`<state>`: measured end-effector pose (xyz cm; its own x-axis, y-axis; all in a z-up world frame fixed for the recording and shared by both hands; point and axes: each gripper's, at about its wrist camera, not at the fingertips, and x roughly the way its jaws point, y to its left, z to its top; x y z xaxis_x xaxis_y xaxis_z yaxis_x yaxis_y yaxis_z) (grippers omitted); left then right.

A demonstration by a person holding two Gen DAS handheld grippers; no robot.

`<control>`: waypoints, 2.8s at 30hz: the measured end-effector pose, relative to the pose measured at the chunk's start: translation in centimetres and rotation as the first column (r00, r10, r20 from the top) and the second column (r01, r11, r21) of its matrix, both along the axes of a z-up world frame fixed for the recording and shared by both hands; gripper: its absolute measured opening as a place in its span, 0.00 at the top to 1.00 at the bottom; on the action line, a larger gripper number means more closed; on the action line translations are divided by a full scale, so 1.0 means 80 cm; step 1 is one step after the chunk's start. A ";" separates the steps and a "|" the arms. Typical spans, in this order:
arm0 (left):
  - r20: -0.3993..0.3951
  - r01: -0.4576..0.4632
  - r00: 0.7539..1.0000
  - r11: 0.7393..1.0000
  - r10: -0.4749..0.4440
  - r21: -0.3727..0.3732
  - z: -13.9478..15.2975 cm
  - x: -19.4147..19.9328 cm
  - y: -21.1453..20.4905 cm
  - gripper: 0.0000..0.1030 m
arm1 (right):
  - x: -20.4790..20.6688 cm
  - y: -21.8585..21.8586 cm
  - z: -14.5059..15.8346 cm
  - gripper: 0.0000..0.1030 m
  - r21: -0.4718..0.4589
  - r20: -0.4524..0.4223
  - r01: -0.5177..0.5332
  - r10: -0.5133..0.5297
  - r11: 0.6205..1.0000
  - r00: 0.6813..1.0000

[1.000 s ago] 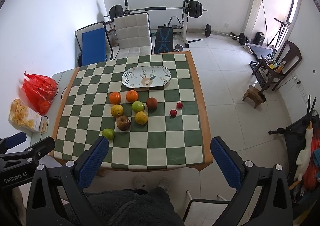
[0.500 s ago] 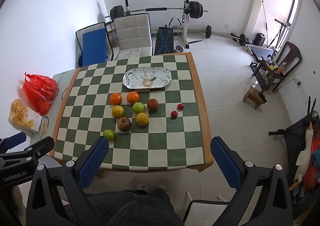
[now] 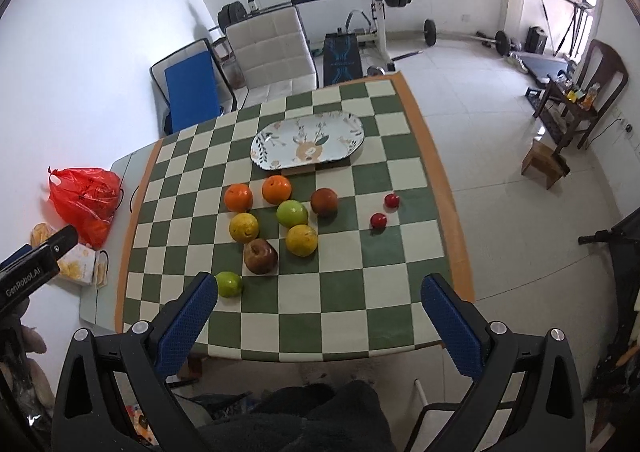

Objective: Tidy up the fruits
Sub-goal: 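Reach both grippers down to the two yellow oranges, then carry a yellow orange in each gripper onto the floral plate and release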

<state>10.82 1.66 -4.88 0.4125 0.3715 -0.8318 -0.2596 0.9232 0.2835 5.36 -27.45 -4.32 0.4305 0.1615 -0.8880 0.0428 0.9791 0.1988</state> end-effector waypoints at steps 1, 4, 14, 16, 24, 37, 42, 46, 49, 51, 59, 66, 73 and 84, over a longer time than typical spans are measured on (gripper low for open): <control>-0.017 -0.009 1.000 1.000 0.009 -0.002 -0.011 0.008 0.017 0.00 | 0.016 0.002 -0.019 0.00 0.013 -0.028 -0.015 0.015 1.000 1.000; -0.090 -0.023 0.996 1.000 0.023 -0.004 -0.052 0.042 0.027 0.00 | 0.060 0.013 -0.075 0.00 0.035 -0.084 -0.045 0.048 0.998 0.995; -0.367 -0.021 0.925 0.948 -0.103 -0.319 -0.213 0.166 0.051 0.09 | 0.153 0.068 -0.228 0.00 0.041 -0.235 -0.014 0.023 0.999 0.972; -0.405 -0.002 0.900 0.927 -0.161 -0.374 -0.241 0.189 0.041 0.12 | 0.171 0.072 -0.258 0.01 0.042 -0.280 0.025 -0.013 0.999 0.960; -0.529 0.036 0.778 0.864 -0.339 -0.502 -0.333 0.243 -0.006 0.12 | 0.202 0.078 -0.340 0.11 0.088 -0.415 0.147 -0.098 0.985 0.904; -0.572 0.104 0.713 0.868 -0.405 -0.486 -0.399 0.256 -0.041 0.41 | 0.216 0.078 -0.389 0.12 0.150 -0.485 0.220 -0.122 0.964 0.866; -0.545 0.109 0.732 0.860 -0.409 -0.498 -0.402 0.256 -0.041 0.41 | 0.226 0.090 -0.408 0.16 0.170 -0.511 0.233 -0.116 0.958 0.852; -0.528 0.126 0.742 0.860 -0.413 -0.495 -0.408 0.250 -0.044 0.42 | 0.234 0.100 -0.426 0.29 0.174 -0.536 0.239 -0.112 0.955 0.837; -0.520 0.138 0.749 0.864 -0.411 -0.484 -0.399 0.244 -0.041 0.42 | 0.236 0.109 -0.442 0.40 0.161 -0.563 0.241 -0.112 0.957 0.819; -0.518 0.133 0.750 0.861 -0.411 -0.491 -0.395 0.239 -0.037 0.42 | 0.235 0.112 -0.441 0.41 0.153 -0.551 0.239 -0.118 0.959 0.826; -0.473 0.110 0.779 0.833 -0.411 -0.542 -0.366 0.247 -0.015 0.42 | 0.226 0.123 -0.416 0.41 0.131 -0.503 0.204 -0.112 0.970 0.857; -0.388 0.071 0.831 0.768 -0.399 -0.636 -0.301 0.276 -0.021 0.42 | 0.234 0.113 -0.366 0.41 0.227 -0.438 0.192 -0.076 0.955 0.896; -0.319 0.050 0.882 0.742 -0.346 -0.668 -0.280 0.380 -0.076 0.42 | 0.319 0.072 -0.323 0.41 0.290 -0.349 0.129 -0.020 0.948 0.937; -0.427 -0.050 0.855 0.773 -0.294 -0.633 -0.379 0.522 -0.111 0.42 | 0.523 0.057 -0.379 0.41 0.170 -0.294 -0.049 0.098 0.984 0.951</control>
